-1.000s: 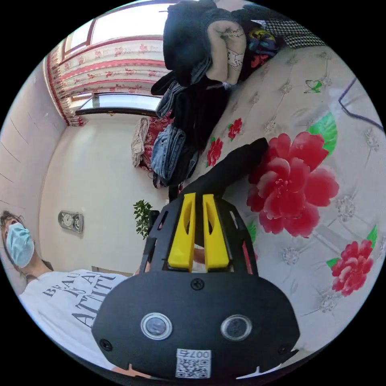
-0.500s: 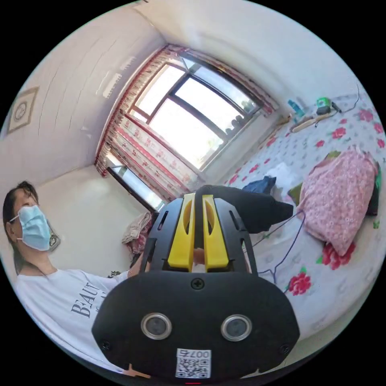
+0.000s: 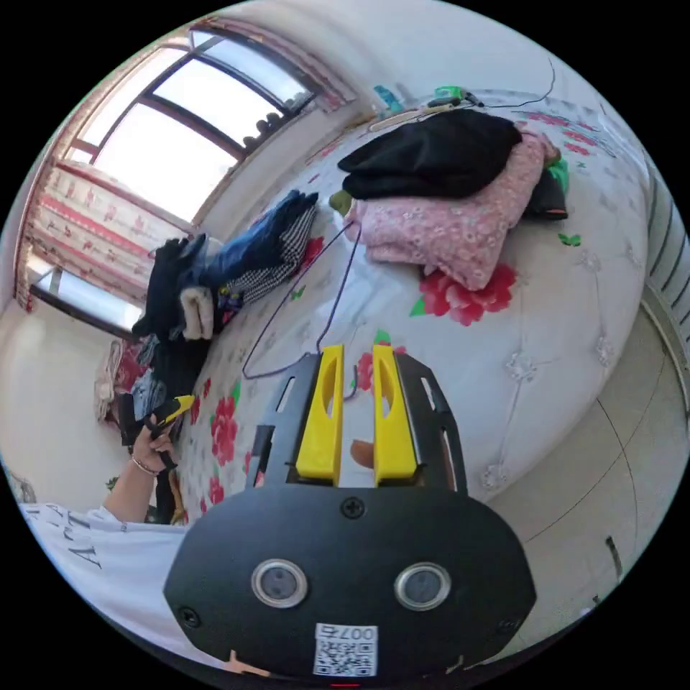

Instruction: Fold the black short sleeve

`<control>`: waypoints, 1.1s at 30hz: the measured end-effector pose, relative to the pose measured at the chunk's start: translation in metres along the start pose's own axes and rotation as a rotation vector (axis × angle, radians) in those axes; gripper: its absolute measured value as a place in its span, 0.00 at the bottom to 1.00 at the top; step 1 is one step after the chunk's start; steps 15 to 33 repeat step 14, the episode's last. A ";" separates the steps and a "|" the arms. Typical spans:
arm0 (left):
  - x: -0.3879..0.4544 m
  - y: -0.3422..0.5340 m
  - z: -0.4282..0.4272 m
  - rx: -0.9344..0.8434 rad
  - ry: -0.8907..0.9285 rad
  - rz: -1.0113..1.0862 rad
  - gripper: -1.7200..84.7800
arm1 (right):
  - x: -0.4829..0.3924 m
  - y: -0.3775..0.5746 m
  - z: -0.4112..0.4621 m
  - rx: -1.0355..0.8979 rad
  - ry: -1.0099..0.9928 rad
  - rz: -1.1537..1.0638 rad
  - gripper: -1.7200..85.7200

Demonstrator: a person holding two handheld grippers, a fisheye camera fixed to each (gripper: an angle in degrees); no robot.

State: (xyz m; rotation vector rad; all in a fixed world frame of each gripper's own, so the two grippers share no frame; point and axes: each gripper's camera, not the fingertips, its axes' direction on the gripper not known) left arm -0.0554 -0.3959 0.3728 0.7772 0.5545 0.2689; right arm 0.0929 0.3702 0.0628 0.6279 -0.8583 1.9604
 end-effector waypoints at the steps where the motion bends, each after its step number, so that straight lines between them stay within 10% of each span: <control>1: -0.019 0.021 -0.014 0.023 -0.033 -0.054 0.11 | -0.032 0.025 0.034 -0.095 0.005 -0.098 0.10; 12: -0.205 0.355 -0.285 0.533 -0.568 -0.923 0.17 | -0.325 0.211 0.227 -0.586 -0.060 -0.934 0.09; 33: -0.224 0.368 -0.315 0.586 -0.582 -0.952 0.17 | -0.357 0.231 0.244 -0.588 -0.090 -0.953 0.09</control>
